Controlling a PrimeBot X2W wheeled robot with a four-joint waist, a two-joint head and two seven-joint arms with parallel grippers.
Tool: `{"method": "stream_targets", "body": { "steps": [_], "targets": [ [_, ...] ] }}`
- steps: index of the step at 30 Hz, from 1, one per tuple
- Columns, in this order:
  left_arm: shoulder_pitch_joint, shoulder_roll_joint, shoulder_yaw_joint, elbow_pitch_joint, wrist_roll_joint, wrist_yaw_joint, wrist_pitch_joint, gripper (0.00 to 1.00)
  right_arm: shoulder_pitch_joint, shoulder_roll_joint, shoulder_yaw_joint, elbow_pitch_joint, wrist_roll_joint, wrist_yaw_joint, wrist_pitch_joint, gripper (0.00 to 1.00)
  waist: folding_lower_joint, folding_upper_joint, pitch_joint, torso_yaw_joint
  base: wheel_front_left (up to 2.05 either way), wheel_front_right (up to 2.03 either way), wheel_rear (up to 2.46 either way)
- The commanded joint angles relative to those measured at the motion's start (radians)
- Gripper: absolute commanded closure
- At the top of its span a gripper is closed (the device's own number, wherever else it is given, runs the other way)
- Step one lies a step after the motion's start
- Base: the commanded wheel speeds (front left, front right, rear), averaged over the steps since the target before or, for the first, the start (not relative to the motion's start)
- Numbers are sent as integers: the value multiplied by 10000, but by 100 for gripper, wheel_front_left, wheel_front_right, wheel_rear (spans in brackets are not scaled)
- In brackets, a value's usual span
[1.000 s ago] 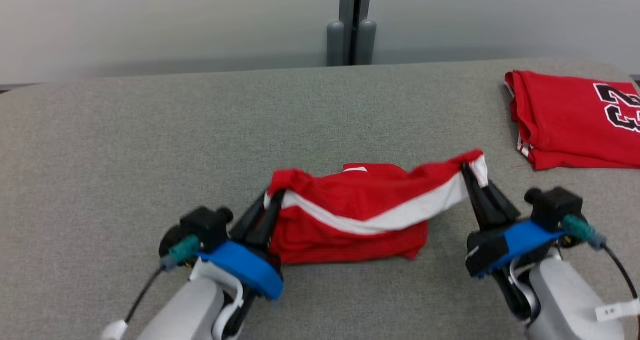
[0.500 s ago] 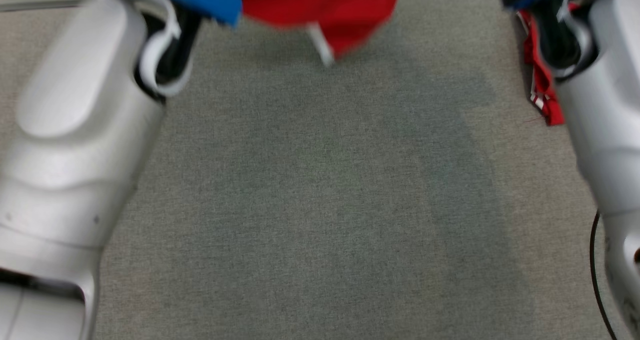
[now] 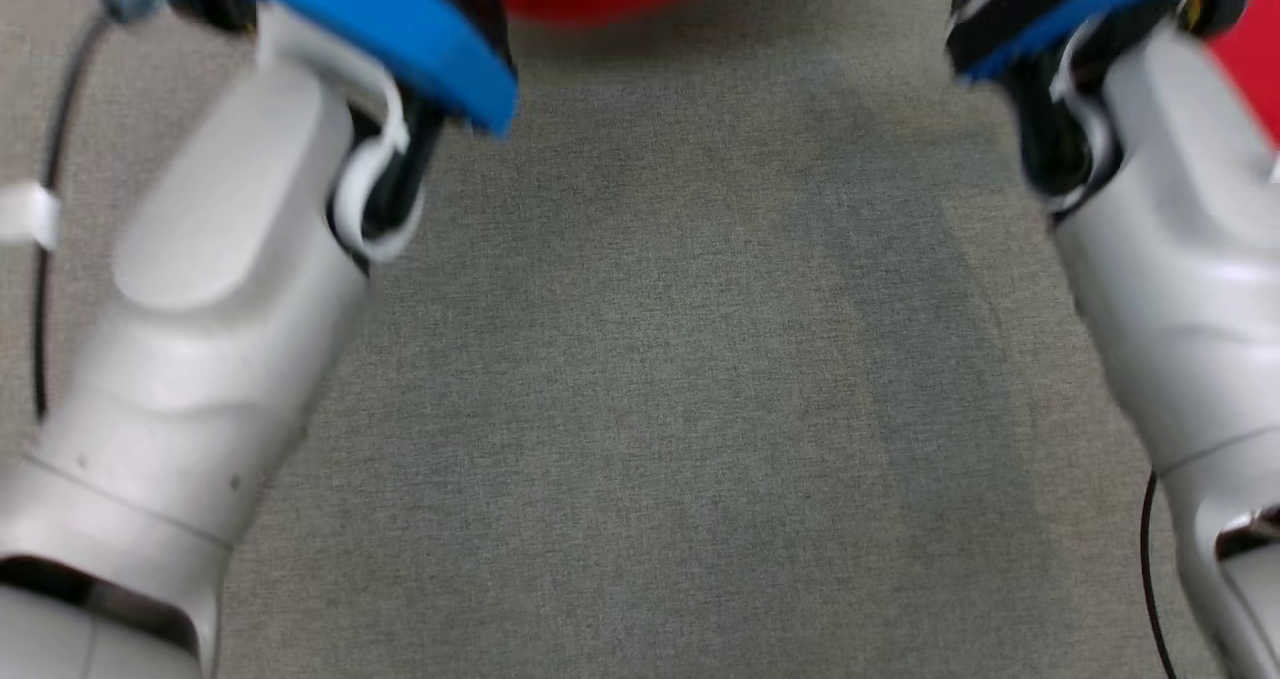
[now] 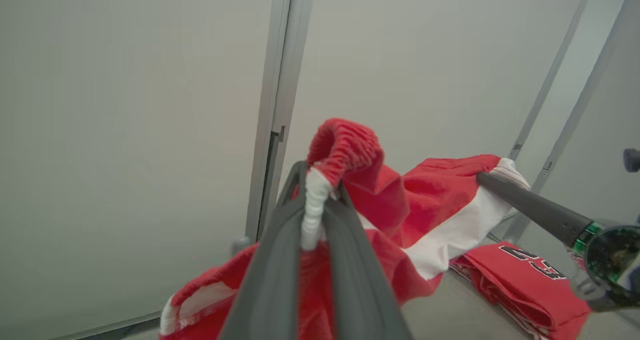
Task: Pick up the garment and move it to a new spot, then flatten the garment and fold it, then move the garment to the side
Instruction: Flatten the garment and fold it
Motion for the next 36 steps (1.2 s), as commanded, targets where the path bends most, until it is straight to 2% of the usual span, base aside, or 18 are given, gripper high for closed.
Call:
{"method": "stream_targets", "body": {
  "steps": [1,5,10,16,22,30,36],
  "targets": [
    [492,9,-52,-38,-80,-8,-70,100,440,-21,186,52,54,5,-71,100,-1,-4,-1,16,0,0,0],
    [2062,36,407,-395,127,-8,-65,100,1759,-151,651,-24,304,5,-115,100,-1,-4,-63,75,0,0,0],
    [4169,-114,1271,-1135,766,-8,-67,100,3697,-315,791,-855,144,5,-115,100,-1,-4,-393,155,0,0,0],
    [6956,-288,2309,-2008,1706,6,-72,100,6292,-326,491,-2112,-168,5,-114,100,-1,-4,-1057,174,0,0,0],
    [9359,-475,2550,-2674,2414,3,-72,100,8642,-343,-230,-3216,-220,5,-111,100,-1,-4,-1699,339,0,0,0],
    [11097,-731,2670,-3249,2888,46,-71,100,10822,-166,-823,-4290,-830,5,-111,100,-1,-4,-2174,494,0,0,0],
    [11509,-967,2463,-3099,3058,4,-73,100,11530,21,-1296,-4470,-1323,5,-113,100,-1,-4,-2378,530,0,0,0]
  ]
}}
